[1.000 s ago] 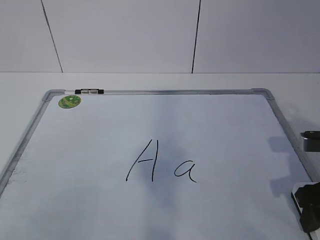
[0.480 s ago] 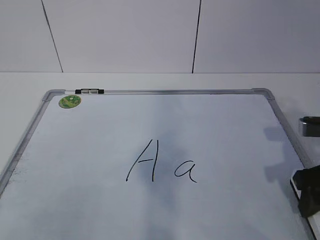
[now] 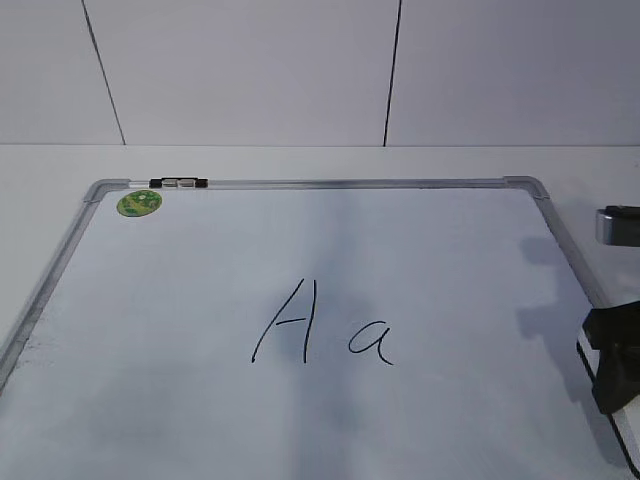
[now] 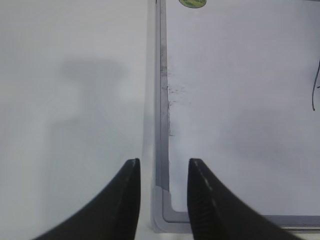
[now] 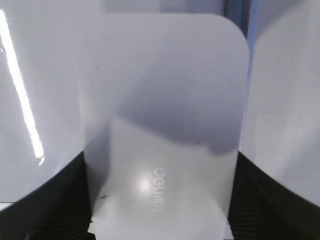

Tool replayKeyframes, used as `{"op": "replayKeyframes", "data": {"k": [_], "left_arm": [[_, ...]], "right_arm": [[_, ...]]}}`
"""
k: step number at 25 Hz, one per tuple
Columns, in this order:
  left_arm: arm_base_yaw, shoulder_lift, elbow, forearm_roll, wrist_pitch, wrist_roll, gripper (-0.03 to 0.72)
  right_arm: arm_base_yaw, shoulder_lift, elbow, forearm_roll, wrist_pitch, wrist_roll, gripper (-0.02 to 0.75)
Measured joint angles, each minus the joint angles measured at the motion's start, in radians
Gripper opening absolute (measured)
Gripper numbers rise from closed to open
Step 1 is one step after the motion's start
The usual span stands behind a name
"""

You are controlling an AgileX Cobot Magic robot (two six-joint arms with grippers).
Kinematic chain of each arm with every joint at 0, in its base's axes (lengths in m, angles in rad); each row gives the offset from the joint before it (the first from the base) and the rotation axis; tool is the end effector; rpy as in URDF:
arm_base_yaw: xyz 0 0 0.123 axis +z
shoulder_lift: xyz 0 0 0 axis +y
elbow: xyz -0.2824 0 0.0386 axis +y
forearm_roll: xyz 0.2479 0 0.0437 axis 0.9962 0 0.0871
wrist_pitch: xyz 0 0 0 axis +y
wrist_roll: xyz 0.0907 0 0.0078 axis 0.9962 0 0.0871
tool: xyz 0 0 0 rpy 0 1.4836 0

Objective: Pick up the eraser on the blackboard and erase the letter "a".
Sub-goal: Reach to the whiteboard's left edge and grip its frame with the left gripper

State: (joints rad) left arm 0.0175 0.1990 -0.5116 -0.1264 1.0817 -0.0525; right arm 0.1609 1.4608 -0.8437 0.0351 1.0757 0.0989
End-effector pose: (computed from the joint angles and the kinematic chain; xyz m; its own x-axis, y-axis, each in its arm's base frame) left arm 0.0238 -0.0097 0.2776 -0.6314 -0.1223 -0.7658 -0.0014 0.9877 -0.1565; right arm 0.2281 0.0399 0.2092 -0.9983 -0.0452 0.0379 -0.0442 0.9987 0.0267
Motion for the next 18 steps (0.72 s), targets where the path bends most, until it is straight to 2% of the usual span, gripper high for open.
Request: {"op": "replayKeyframes", "data": {"k": [9, 18], "left_arm": [[0.000, 0.229, -0.080, -0.002, -0.073, 0.000, 0.245], [0.000, 0.597, -0.147, -0.027, -0.177, 0.000, 0.246]], "right_arm": [[0.036, 0.000, -0.031, 0.033, 0.027, 0.000, 0.538], [0.040, 0.001, -0.044, 0.068, 0.040, -0.022, 0.538]]}}
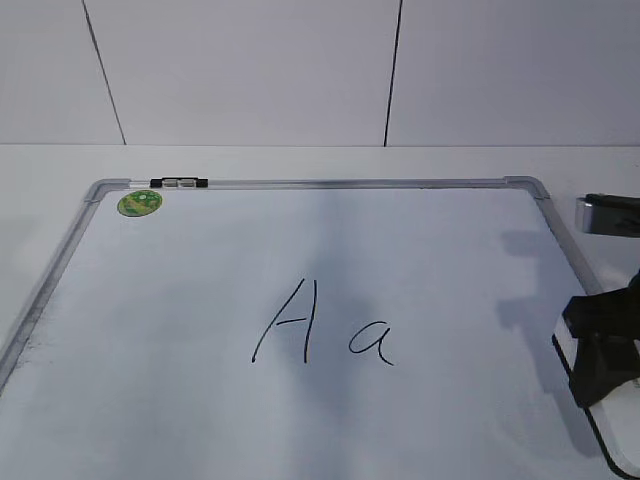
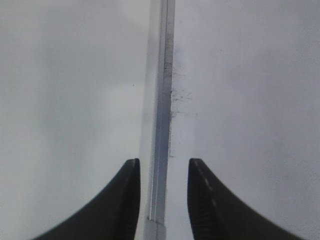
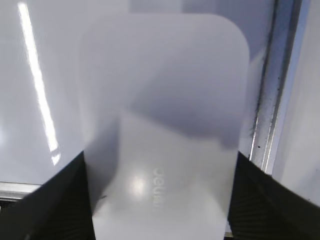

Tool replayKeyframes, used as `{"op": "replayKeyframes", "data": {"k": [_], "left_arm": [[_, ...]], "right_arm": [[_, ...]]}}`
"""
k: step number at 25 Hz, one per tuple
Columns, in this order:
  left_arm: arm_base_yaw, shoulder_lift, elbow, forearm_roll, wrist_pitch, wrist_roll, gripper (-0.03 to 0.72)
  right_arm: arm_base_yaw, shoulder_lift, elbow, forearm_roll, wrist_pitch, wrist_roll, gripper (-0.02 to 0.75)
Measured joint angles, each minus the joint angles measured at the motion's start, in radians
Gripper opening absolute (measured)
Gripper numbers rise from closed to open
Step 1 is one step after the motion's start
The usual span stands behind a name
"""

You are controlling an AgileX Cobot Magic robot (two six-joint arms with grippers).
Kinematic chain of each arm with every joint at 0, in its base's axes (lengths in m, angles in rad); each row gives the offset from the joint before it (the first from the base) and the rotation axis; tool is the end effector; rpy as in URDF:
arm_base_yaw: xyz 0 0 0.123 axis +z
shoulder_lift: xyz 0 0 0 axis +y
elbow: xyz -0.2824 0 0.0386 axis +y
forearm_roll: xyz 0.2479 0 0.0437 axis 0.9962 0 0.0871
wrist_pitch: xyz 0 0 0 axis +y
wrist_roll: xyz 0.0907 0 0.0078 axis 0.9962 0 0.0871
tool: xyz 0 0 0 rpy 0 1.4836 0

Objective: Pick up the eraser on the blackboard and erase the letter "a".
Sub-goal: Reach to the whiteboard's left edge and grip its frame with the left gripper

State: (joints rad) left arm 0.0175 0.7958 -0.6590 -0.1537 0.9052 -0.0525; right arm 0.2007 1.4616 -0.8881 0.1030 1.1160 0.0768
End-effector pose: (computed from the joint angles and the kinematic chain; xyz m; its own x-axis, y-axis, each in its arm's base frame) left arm 0.1342 -0.0086 0.2877 -0.8116 -0.1605 -0.5617 -0.0676 0.9809 -0.1826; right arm 0.2303 0.0554 0.2195 -0.9961 -0.0788 0.0404 -0.0750 0.9933 0.0881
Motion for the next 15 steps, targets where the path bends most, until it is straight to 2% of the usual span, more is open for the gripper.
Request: {"op": "replayKeyframes", "data": {"k": [6, 15], "left_arm": [[0.000, 0.243, -0.077, -0.043, -0.053, 0.000, 0.246], [0.000, 0.475, -0.201, -0.031, -0.062, 0.000, 0.246]], "right_arm": [[0.006, 0.014, -0.048, 0.004, 0.080, -0.010, 0.538], [0.071, 0.094, -0.167, 0.001, 0.089, -0.012, 0.538]]}}
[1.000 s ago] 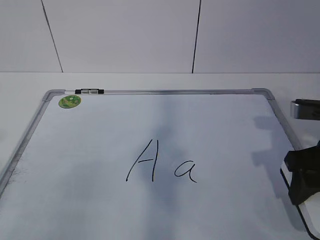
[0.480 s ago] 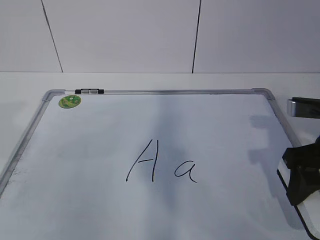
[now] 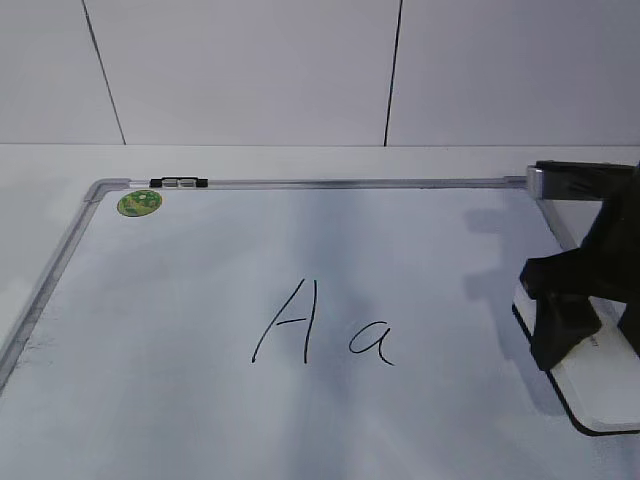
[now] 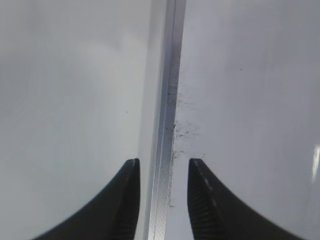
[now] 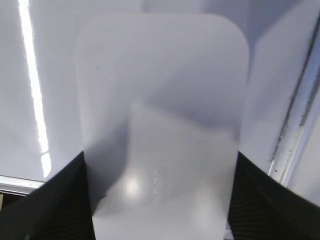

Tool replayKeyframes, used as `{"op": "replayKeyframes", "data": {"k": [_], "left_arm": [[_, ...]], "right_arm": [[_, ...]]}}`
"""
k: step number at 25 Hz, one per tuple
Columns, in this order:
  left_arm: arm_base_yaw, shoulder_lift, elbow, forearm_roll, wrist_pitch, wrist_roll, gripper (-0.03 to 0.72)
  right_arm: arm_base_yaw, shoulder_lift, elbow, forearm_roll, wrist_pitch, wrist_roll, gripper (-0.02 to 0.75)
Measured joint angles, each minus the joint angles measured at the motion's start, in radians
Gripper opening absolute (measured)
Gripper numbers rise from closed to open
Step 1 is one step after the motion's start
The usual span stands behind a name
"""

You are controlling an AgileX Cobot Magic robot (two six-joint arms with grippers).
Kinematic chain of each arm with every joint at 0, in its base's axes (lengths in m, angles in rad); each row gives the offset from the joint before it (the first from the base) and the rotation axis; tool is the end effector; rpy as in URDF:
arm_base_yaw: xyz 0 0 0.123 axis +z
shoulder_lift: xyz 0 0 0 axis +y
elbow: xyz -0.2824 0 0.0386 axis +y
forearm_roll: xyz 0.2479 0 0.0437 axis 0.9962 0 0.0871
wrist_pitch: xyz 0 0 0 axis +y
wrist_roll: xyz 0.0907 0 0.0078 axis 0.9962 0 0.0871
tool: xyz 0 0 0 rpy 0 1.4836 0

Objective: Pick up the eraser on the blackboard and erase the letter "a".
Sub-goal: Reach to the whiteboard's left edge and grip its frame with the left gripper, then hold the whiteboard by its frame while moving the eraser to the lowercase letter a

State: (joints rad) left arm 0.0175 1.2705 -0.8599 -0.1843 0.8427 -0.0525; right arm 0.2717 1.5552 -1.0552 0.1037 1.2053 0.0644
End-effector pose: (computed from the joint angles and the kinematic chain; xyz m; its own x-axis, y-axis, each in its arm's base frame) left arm 0.2344 -0.0084 0.2627 -0.9082 -0.1893 -0.3734 -0.1233 0.9733 -0.1936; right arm 0.2562 0.0805 0.2350 -0.9840 -0.1694 0.0550 -0.1639 0.9822 0.0915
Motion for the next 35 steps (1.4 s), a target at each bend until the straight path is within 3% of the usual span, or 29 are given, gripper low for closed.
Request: {"op": "replayKeyframes", "data": {"k": [16, 21, 35], "left_arm": [[0.000, 0.322, -0.127, -0.022, -0.012, 0.052, 0.248], [0.000, 0.402, -0.154, -0.028, -0.023, 0.075, 0.249], [0.000, 0.555, -0.223, -0.036, -0.030, 0.102, 0.248]], "right_arm": [[0.119, 0.174, -0.263, -0.004, 0.009, -0.001, 0.538], [0.155, 0.186, -0.276, -0.006, 0.009, -0.001, 0.538], [0.157, 0.187, -0.277, -0.012, 0.011, -0.001, 0.538]]}}
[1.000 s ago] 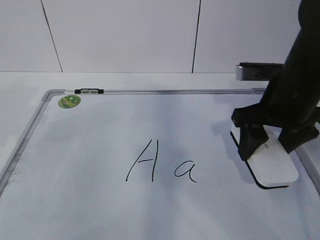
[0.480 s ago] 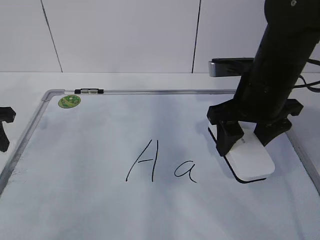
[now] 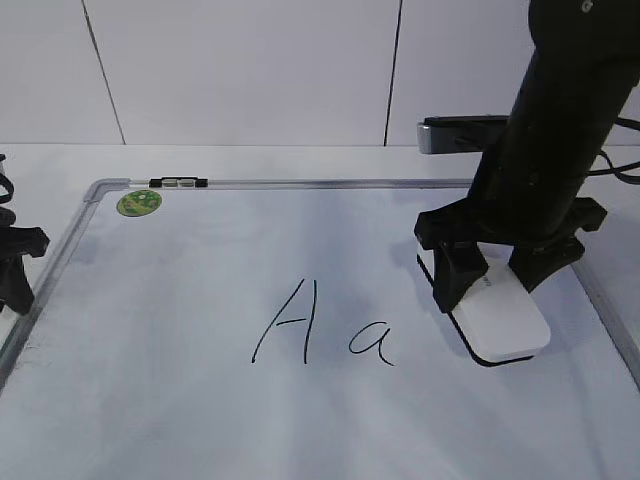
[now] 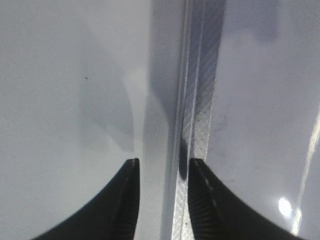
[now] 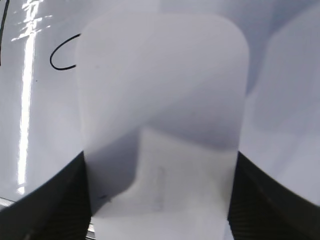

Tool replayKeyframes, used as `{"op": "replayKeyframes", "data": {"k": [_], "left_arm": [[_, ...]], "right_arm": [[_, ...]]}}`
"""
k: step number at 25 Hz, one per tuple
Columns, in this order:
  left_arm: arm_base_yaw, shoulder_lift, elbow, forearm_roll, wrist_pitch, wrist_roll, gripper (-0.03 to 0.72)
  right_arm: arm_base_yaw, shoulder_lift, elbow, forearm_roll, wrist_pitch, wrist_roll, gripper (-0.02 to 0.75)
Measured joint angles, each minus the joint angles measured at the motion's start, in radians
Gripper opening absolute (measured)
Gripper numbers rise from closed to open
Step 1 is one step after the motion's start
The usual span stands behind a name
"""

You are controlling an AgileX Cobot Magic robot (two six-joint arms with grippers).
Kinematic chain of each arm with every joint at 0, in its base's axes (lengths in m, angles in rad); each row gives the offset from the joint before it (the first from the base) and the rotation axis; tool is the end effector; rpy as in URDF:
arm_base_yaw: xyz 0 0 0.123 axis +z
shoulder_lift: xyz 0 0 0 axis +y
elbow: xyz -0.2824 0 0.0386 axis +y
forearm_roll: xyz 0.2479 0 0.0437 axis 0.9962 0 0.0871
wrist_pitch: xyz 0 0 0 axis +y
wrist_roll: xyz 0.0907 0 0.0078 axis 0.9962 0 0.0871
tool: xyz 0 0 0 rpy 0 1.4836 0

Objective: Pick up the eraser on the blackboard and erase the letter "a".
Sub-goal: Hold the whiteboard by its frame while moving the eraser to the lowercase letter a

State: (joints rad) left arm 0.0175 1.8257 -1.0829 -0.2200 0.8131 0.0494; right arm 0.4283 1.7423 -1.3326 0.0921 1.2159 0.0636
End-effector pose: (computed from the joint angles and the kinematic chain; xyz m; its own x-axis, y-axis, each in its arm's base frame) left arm 0.3310 -0.0087 0.1618 -0.9881 -0.1189 -0.0972 -0.1014 0.9805 -0.1684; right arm 0.3005 0.1458 0.2454 -0.9448 -0.3267 -0.0254 -0.3277 0.9406 0.0890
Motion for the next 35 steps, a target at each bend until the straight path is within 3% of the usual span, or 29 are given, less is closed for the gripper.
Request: {"op": "replayKeyframes", "data": {"k": [12, 24, 35], "left_arm": [[0.000, 0.038, -0.009, -0.008, -0.006, 0.002, 0.241], [0.000, 0.039, -0.013, -0.030, 0.003, 0.011, 0.034], [0.000, 0.039, -0.013, -0.025, 0.005, 0.019, 0.016]], "right_arm": [[0.000, 0.000, 0.000, -0.001, 0.000, 0.000, 0.538], [0.000, 0.000, 0.000, -0.001, 0.002, 0.000, 0.538], [0.000, 0.000, 0.000, -0.001, 0.002, -0.006, 0.538]]}}
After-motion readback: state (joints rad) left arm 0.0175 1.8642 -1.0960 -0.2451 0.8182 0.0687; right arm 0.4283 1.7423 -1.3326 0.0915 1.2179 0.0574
